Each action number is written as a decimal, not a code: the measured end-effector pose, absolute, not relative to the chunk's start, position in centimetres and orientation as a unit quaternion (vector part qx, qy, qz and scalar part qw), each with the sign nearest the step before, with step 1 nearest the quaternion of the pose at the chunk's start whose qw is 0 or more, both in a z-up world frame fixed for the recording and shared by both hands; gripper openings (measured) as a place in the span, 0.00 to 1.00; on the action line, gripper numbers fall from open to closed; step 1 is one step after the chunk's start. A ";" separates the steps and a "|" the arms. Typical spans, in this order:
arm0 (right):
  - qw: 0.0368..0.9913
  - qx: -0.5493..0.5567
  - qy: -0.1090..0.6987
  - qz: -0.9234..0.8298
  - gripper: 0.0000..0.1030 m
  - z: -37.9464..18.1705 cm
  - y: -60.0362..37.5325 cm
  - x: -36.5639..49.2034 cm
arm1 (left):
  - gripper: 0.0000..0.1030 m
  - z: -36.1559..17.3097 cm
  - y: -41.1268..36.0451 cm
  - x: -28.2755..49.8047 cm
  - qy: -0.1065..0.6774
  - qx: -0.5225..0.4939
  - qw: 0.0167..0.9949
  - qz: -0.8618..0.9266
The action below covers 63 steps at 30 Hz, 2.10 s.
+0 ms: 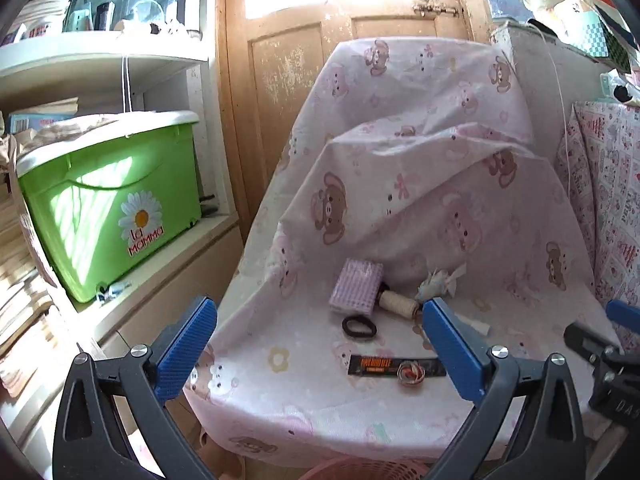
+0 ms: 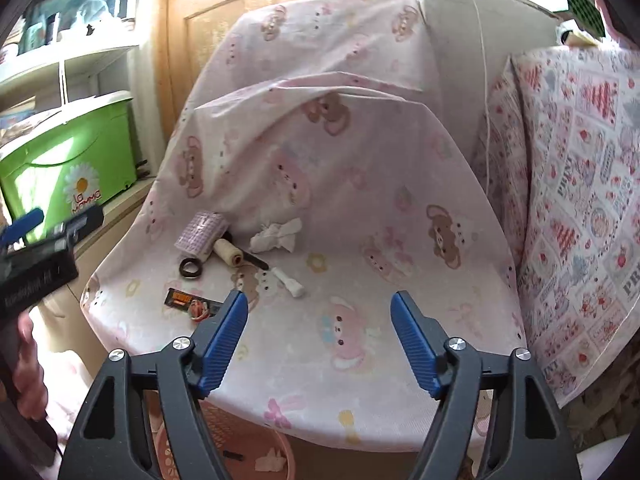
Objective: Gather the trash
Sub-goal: 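Raise both grippers back toward the remaining trash on the sheet, then grasp the red-white candy wrapper with the left gripper while the right gripper grasps the white bottle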
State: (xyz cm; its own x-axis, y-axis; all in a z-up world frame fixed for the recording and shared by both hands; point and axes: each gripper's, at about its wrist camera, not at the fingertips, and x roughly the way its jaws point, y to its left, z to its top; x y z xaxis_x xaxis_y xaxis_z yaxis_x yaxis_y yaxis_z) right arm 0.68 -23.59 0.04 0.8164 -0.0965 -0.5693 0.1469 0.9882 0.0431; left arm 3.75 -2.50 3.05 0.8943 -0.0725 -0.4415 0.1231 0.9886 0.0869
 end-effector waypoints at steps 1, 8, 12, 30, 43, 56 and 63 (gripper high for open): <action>0.951 0.042 0.300 -0.063 0.75 -0.2 -23.8 0.9 | 0.99 1.9 -2.5 4.1 0.244 0.058 0.967 -0.053; 0.940 0.051 0.330 -0.070 0.75 -2.2 -24.4 2.2 | 0.99 -1.4 -3.3 4.9 0.291 0.077 0.951 -0.069; 0.938 0.049 0.336 -0.074 0.76 -2.7 -24.5 2.6 | 0.69 -1.6 -3.6 5.3 0.301 0.076 0.947 -0.078; 0.941 0.014 0.326 -0.086 0.80 -2.7 -23.8 2.7 | 0.69 -4.5 -4.3 7.7 0.398 0.028 0.909 -0.122; 0.933 0.043 0.343 -0.099 0.81 -3.2 -25.4 3.8 | 0.31 -5.6 -6.9 9.6 0.439 -0.014 0.877 -0.194; 0.928 0.048 0.369 -0.022 0.81 -3.1 -24.0 4.2 | 0.14 -3.0 -5.3 8.8 0.383 0.018 0.905 -0.181; 0.921 0.042 0.385 0.037 0.81 -0.5 -23.6 6.1 | 0.14 -1.8 -3.1 8.3 0.351 0.003 0.926 -0.137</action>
State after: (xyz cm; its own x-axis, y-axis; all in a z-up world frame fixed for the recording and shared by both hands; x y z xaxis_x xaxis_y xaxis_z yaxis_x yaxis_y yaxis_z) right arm 6.12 -23.59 -0.55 0.7005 0.1003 -0.7066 -0.0354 0.9937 0.1060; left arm 8.27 -3.06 -1.79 0.7157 -0.2518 -0.6514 0.2561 0.9624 -0.0907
